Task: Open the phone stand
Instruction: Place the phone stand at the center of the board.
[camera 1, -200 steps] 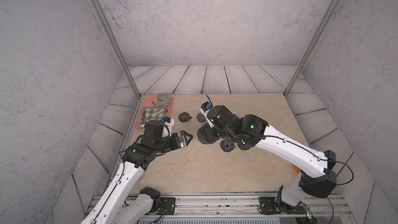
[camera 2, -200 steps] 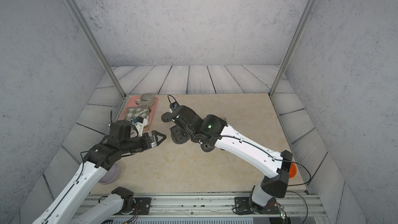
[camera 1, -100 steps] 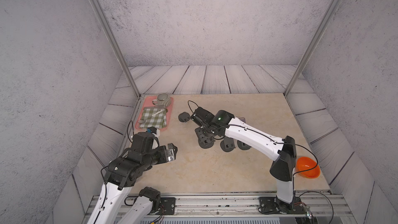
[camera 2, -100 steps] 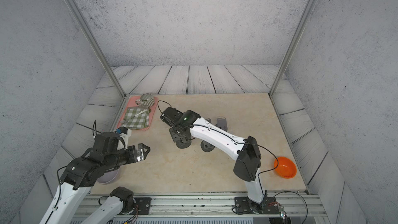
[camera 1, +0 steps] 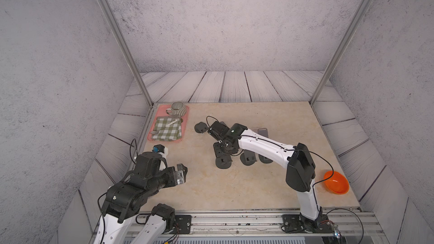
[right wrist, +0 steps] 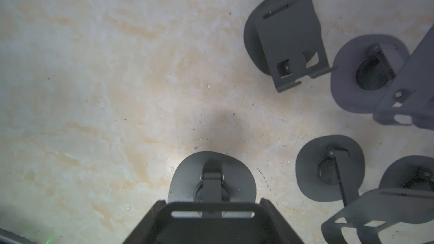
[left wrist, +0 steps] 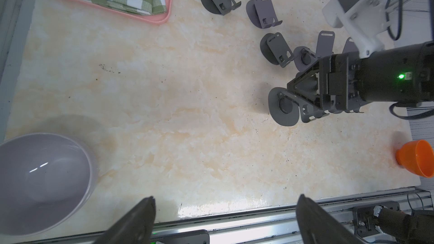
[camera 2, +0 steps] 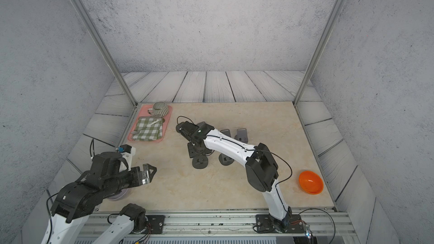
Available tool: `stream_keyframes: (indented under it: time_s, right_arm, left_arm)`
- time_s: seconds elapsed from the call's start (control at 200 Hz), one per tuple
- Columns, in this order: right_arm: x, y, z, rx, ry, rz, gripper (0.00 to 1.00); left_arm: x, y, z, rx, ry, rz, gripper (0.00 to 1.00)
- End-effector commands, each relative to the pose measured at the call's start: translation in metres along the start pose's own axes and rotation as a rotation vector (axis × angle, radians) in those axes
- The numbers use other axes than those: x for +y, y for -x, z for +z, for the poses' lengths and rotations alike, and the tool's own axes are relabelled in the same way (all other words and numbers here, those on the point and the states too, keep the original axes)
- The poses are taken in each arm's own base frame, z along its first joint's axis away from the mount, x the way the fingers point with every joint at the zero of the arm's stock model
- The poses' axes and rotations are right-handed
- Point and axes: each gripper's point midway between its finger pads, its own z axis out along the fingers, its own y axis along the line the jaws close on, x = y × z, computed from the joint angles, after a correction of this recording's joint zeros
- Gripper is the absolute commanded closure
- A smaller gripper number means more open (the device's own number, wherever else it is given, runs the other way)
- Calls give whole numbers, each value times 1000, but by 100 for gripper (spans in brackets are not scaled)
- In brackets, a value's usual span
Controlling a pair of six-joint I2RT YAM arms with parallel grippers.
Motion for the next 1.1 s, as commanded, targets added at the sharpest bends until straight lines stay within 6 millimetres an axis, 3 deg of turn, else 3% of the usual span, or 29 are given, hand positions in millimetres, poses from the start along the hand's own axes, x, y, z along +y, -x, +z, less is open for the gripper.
stream_keyframes:
  time_s: [0.0, 0.215, 0.44, 0.561, 0.681, 1.091]
  right_arm:
    - [-1, -2, 7, 9, 18, 45, 49]
    - [-8, -15, 27, 36, 7, 46, 47]
    - [-11, -21, 35, 53, 3, 42, 39]
    - [-11, -21, 34, 52, 3, 34, 25]
    - [-11, -17, 28, 40, 9, 23, 0]
    - [-14, 23, -1, -51, -21, -142, 1]
  left_arm:
    - [6, -4, -8, -3, 21, 4, 2]
    - [7, -7, -8, -2, 18, -4, 2]
    - [6, -9, -3, 4, 13, -10, 2]
    - [6, -9, -1, 6, 10, -15, 2]
    - [5, -8, 0, 4, 7, -14, 1]
    - [2, -5, 2, 4, -3, -20, 2]
